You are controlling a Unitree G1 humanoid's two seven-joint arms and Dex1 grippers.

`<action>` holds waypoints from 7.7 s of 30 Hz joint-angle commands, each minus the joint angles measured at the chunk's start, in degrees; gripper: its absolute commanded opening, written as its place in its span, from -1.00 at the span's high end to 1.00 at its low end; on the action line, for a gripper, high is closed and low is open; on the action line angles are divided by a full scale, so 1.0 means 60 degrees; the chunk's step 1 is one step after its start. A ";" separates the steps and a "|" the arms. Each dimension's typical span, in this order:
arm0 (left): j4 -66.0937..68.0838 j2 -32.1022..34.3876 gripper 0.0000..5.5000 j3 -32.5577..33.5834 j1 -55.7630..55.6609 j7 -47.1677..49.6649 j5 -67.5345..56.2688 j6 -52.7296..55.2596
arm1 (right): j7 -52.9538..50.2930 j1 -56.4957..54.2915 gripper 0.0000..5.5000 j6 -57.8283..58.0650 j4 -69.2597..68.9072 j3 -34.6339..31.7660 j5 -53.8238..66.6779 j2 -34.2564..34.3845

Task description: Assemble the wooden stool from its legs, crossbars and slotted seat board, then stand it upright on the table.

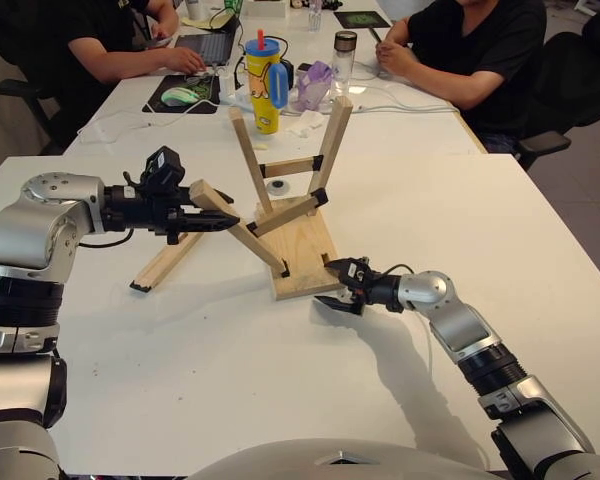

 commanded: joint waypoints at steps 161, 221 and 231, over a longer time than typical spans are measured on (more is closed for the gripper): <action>-0.3622 -0.2966 0.14 0.0639 0.1824 0.3889 -0.5245 0.3548 | -0.0226 -0.0665 0.22 0.9437 -0.2189 -0.7615 1.4935 -0.1432; -0.2397 -0.4093 -0.36 -0.3446 0.2913 0.6651 0.3477 0.0316 | 0.7177 -0.5188 0.26 0.1625 0.2822 -0.2078 0.3207 -0.2268; -0.2285 -0.3809 -0.36 -0.3814 0.3127 0.6312 0.4013 0.1239 | 0.7181 -0.3593 0.26 0.3186 0.0729 -0.1474 0.3541 -0.2580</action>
